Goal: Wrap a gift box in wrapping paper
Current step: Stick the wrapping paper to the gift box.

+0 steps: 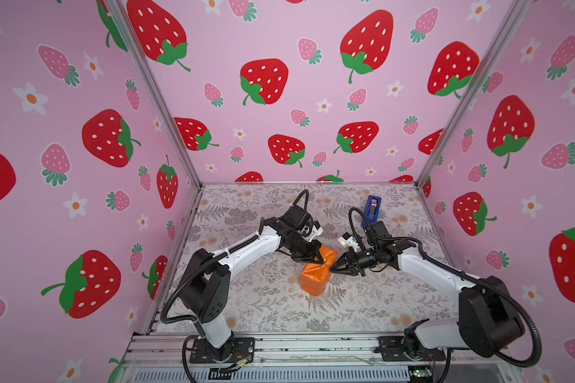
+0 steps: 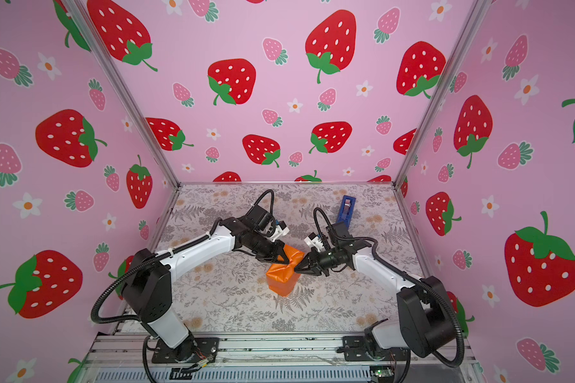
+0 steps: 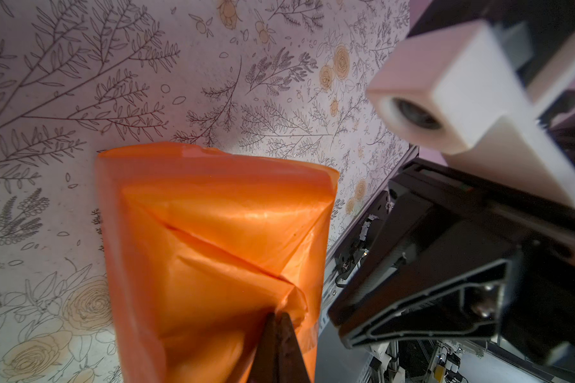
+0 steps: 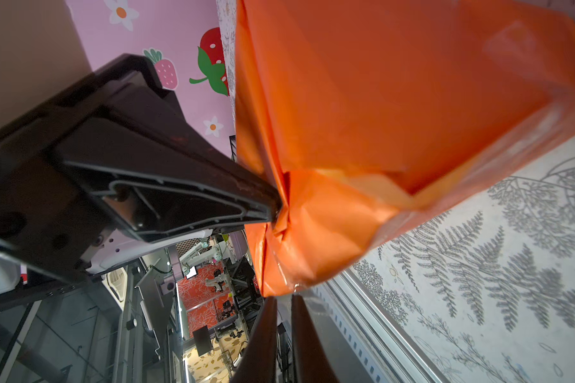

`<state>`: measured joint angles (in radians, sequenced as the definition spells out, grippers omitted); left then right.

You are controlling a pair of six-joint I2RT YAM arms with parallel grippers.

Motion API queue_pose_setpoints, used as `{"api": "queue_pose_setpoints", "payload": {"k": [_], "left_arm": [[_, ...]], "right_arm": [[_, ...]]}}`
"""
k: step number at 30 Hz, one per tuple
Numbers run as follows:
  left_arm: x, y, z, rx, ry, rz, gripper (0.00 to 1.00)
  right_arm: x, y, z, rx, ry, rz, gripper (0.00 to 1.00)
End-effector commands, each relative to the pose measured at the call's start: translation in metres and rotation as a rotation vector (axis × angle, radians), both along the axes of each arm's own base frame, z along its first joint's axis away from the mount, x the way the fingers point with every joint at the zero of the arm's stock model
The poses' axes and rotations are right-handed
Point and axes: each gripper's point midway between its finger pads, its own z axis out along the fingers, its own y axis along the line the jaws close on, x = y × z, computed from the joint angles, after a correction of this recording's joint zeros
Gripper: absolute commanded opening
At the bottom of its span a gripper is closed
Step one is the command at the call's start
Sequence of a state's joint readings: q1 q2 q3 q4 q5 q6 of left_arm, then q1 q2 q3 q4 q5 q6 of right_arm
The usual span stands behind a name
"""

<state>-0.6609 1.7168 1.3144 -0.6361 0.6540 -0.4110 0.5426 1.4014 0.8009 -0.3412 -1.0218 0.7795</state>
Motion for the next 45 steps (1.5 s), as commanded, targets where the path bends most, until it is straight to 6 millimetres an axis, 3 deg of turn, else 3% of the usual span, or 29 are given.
{"api": "queue_pose_setpoints", "payload": {"k": [1,7,11,16,21,23,27,30,35,37,40,44,45], "left_arm": [[-0.017,0.025,-0.032,0.164,0.071,0.011,0.00],[-0.017,0.027,-0.031,0.169,0.069,0.015,0.00],[-0.015,0.026,-0.027,0.163,0.055,0.018,0.00],[-0.011,0.018,-0.009,0.117,0.030,0.017,0.00],[-0.003,0.007,0.030,0.003,-0.061,0.031,0.05],[0.002,0.005,0.050,-0.031,-0.110,0.038,0.11],[0.013,0.016,0.078,-0.020,-0.221,0.084,0.20],[0.020,0.039,0.068,0.064,-0.226,0.134,0.27],[0.017,0.063,0.024,0.091,-0.098,0.160,0.43],[0.014,0.061,0.013,0.064,-0.059,0.146,0.48],[0.013,0.054,0.005,0.025,-0.025,0.125,0.52],[0.016,0.042,0.003,-0.039,0.002,0.108,0.52],[0.017,0.041,0.003,-0.046,0.001,0.106,0.52]], "right_arm": [[-0.003,0.008,-0.008,0.024,0.025,0.007,0.11],[-0.013,0.002,-0.030,-0.027,0.058,0.010,0.09],[-0.011,-0.005,-0.032,-0.089,0.027,0.002,0.11],[0.008,-0.036,-0.037,-0.249,-0.045,-0.082,0.13],[0.014,-0.043,-0.027,-0.223,-0.068,-0.127,0.15],[0.014,-0.041,-0.023,-0.206,-0.070,-0.130,0.15],[0.017,-0.038,-0.015,-0.173,-0.079,-0.139,0.20],[0.019,-0.034,-0.005,-0.143,-0.092,-0.147,0.27],[0.023,-0.031,0.004,-0.111,-0.107,-0.160,0.41],[0.025,-0.029,0.006,-0.097,-0.109,-0.167,0.48],[0.027,-0.025,0.010,-0.063,-0.102,-0.181,0.51],[0.029,-0.005,0.025,0.058,-0.093,-0.174,0.51],[0.031,0.001,0.029,0.072,-0.100,-0.173,0.57]]}}
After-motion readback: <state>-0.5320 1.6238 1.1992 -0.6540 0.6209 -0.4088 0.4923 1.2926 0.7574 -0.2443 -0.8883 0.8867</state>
